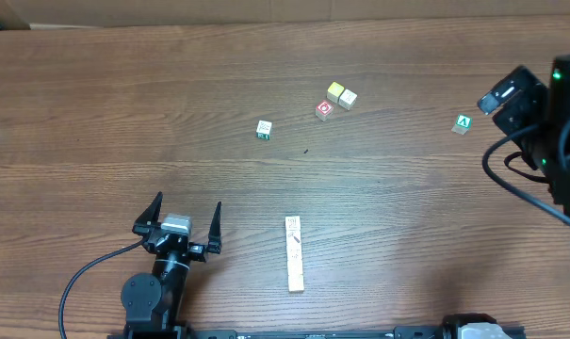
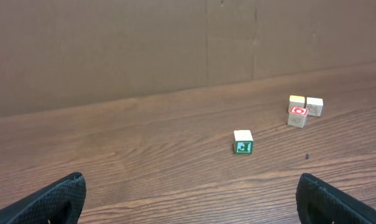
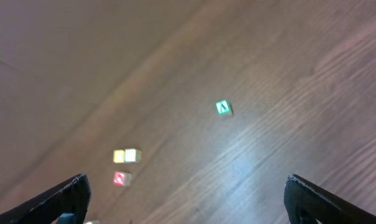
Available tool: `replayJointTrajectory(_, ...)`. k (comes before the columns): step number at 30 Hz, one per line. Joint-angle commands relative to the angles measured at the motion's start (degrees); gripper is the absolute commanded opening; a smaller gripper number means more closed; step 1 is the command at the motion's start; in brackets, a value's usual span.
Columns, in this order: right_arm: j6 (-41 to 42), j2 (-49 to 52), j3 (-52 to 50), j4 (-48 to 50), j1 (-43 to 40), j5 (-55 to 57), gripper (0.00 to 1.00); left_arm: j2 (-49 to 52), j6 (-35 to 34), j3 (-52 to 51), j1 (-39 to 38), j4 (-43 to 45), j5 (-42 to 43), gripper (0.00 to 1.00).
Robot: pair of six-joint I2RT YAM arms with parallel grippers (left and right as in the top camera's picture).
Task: Flip 5 blocks
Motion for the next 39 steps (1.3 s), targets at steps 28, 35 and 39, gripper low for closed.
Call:
replayJointTrajectory(28, -17.0, -63.6, -91.4, 68.8, 3.0, -17.6, 1.0, -0.6, 0.9, -0.2, 0.3, -0.1, 0.9, 0.99)
replayJointTrajectory(35, -20.0, -67.4, -97.6, 69.2, 3.0, -17.6, 1.0, -0.6, 0.9, -0.2, 0.3, -0.1, 0.9, 1.0)
replayJointTrajectory(39, -21.4, -70.0, -98.8, 69.9, 3.1, -17.6, 1.0, -0.6, 0.9, -0.2, 0.3, -0.1, 0.9, 1.0)
